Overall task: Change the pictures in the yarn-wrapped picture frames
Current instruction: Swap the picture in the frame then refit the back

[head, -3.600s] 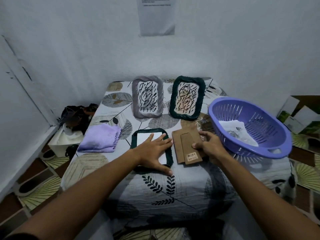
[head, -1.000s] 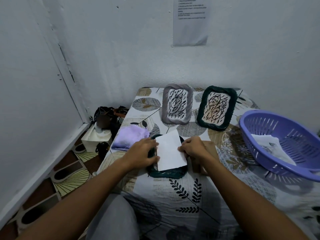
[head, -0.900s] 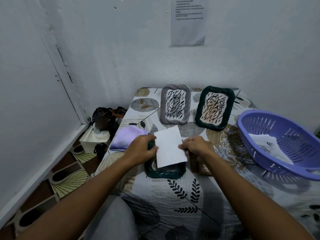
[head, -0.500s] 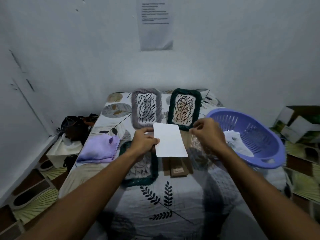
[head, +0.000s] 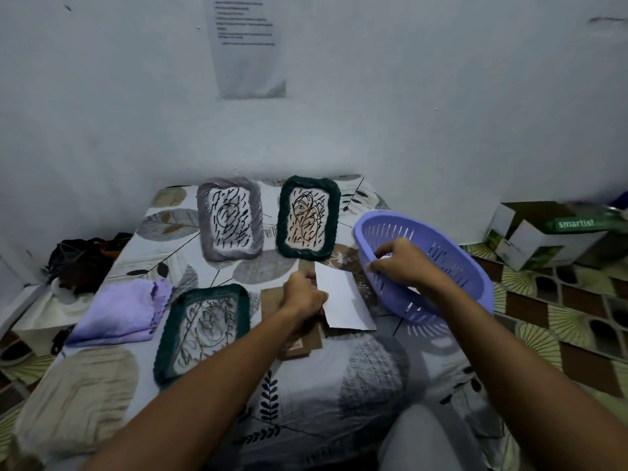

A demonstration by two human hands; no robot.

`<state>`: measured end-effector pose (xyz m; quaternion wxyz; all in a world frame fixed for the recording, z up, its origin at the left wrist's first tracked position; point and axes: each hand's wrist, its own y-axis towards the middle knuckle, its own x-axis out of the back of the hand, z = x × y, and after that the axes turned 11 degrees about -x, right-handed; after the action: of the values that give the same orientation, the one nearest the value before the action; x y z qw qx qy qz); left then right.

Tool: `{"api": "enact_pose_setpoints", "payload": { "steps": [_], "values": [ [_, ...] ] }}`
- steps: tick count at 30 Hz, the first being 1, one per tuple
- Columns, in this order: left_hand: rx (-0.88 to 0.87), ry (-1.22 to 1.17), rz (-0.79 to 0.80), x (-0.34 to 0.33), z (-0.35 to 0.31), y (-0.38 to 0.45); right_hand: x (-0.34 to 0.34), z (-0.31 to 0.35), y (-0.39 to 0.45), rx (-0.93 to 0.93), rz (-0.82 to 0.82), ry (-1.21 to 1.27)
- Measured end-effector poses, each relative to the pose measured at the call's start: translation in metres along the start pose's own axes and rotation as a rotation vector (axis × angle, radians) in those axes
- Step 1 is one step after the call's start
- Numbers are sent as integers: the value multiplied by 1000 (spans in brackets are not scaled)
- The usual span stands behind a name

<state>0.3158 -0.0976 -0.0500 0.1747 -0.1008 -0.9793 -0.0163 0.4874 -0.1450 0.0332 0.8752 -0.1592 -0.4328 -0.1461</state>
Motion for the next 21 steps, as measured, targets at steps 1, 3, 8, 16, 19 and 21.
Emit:
{"api": "enact_pose_setpoints", "payload": {
  "steps": [1, 3, 8, 16, 19, 21],
  "values": [
    [3, 0, 0, -6, -1, 2, 3, 0, 0, 1, 12, 14],
    [6, 11, -7, -19, -3, 6, 5, 0, -1, 0, 29, 30],
    [47, 12, 12, -41, -6, 11, -5, 1, -4, 10, 28, 40],
    [31, -15, 41, -37, -9, 12, -18, -2, -10, 35, 54, 9],
    [-100, 145, 11, -24, -12, 16, -6, -9, 0, -21, 106, 151],
    [-193, 118, -2, -17, -20, 17, 8, -22, 22, -84, 22, 161]
  ]
}}
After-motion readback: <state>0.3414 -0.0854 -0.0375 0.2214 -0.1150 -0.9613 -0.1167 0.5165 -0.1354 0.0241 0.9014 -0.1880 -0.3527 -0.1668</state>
